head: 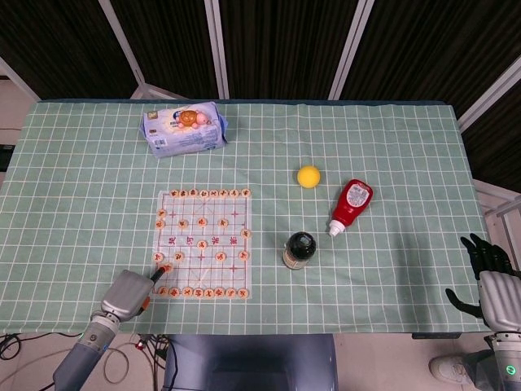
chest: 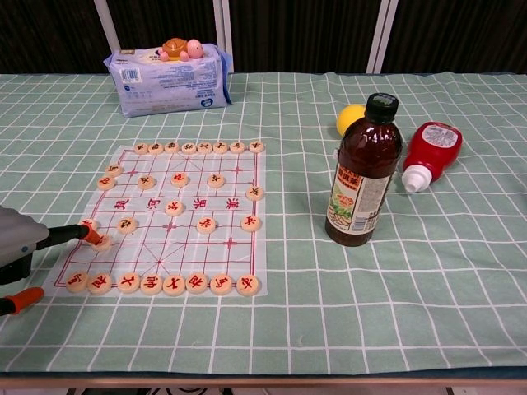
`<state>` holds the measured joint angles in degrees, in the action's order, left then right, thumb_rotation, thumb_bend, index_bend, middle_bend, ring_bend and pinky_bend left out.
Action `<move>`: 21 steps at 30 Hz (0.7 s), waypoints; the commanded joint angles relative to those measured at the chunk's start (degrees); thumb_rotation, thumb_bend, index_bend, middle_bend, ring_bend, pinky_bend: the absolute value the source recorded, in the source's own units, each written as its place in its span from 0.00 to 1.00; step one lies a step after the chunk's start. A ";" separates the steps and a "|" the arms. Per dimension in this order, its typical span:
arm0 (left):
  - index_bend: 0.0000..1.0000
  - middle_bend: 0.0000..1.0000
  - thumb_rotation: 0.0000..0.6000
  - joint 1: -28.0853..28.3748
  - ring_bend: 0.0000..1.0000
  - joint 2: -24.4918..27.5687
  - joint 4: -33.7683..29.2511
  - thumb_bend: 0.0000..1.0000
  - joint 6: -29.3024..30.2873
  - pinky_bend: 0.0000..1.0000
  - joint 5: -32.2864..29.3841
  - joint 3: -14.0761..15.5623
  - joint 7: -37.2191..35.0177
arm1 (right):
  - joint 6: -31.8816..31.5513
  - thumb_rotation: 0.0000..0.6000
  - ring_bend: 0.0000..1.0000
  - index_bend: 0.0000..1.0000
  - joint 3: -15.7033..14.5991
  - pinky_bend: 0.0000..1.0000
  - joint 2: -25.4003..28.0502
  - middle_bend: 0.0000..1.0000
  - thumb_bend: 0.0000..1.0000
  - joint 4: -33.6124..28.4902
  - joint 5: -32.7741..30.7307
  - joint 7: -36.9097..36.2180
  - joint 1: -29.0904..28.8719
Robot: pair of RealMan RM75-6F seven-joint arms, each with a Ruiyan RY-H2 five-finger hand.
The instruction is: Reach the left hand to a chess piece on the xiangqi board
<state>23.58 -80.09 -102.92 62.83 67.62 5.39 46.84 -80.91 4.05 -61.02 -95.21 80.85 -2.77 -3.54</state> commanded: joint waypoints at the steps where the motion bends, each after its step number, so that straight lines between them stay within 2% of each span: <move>1: 0.16 1.00 1.00 0.22 0.82 -0.31 -0.11 0.40 0.03 0.89 -0.01 -0.04 0.21 | -0.02 1.00 0.00 0.00 0.01 0.00 0.01 0.00 0.29 0.02 0.00 -0.05 0.01; 21: 0.16 1.00 1.00 1.34 0.82 -1.48 -0.73 0.41 0.27 0.90 -1.05 0.29 0.88 | -0.08 1.00 0.00 0.00 0.02 0.00 0.04 0.00 0.29 0.03 0.09 -0.25 0.02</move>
<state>24.92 -81.58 -103.64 63.10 66.58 5.68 47.73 -80.99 4.07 -60.99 -95.18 80.93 -3.02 -3.52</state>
